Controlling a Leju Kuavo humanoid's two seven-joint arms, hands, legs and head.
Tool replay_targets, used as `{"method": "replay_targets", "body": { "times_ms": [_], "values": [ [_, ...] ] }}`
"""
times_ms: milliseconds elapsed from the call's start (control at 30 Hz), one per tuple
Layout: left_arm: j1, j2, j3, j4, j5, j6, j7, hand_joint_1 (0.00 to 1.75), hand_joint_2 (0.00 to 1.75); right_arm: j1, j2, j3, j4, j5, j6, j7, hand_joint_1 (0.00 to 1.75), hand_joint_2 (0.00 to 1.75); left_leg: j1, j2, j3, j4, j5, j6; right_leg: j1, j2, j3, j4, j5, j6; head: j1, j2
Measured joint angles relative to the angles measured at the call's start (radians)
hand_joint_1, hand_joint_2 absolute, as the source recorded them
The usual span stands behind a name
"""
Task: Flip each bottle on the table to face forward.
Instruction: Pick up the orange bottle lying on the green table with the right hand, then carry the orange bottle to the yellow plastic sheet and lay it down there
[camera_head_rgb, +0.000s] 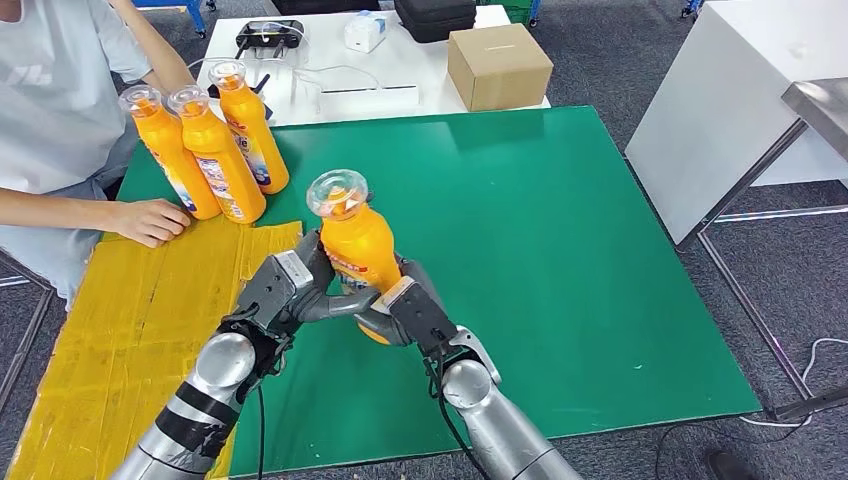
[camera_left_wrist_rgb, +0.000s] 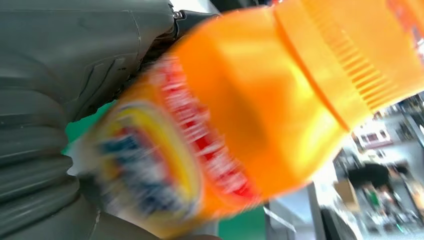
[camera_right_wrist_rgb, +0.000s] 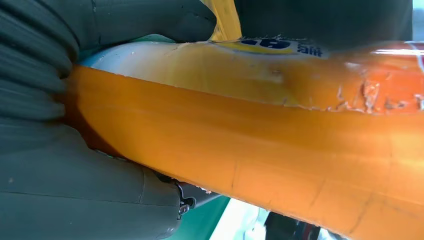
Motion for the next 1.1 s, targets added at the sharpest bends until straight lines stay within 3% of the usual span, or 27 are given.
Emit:
{"method": "replay_targets", "body": {
  "times_ms": [533,867,900,1000,1033,1100],
  "values": [
    [-0.001,-0.017,0.008,0.025,-0.119,0.123,-0.010,0.00,1.75,-0.026,0.004,0.072,0.048,0.023,-0.019,0.010,1.74,1.75,0.000,0.000,0.000,0.000,0.000,0.000,0.000,0.000,-0.001,0.000,0.000,0.000,0.000,0.000],
    [-0.002,-0.031,0.021,0.050,-0.095,0.102,-0.022,0.00,1.75,-0.043,0.003,0.090,0.074,0.036,-0.034,0.011,1.75,1.75,0.000,0.000,0.000,0.000,0.000,0.000,0.000,0.000,-0.001,0.000,0.000,0.000,0.000,0.000],
    [-0.002,-0.032,0.022,0.051,-0.095,0.102,-0.022,0.27,1.75,-0.043,0.003,0.090,0.076,0.036,-0.034,0.011,1.74,1.75,0.000,0.000,0.000,0.000,0.000,0.000,0.000,0.000,-0.001,0.000,0.000,0.000,0.000,0.000],
    [-0.002,-0.033,0.024,0.055,-0.095,0.102,-0.022,1.58,1.75,-0.044,0.003,0.091,0.080,0.036,-0.034,0.011,1.73,1.75,0.000,0.000,0.000,0.000,0.000,0.000,0.000,0.000,-0.001,0.000,0.000,0.000,0.000,0.000],
    [-0.002,-0.034,0.025,0.055,-0.094,0.101,-0.022,1.75,1.75,-0.045,0.003,0.091,0.081,0.036,-0.034,0.011,1.74,1.75,0.000,0.000,0.000,0.000,0.000,0.000,0.000,0.000,-0.001,0.000,0.000,0.000,0.000,0.000],
    [-0.002,-0.035,0.026,0.056,-0.093,0.100,-0.023,1.75,1.75,-0.046,0.003,0.091,0.084,0.036,-0.035,0.011,1.74,1.75,0.000,0.000,0.000,0.000,0.000,0.000,0.000,0.000,-0.001,0.000,0.000,0.000,0.000,0.000]
  ]
}}
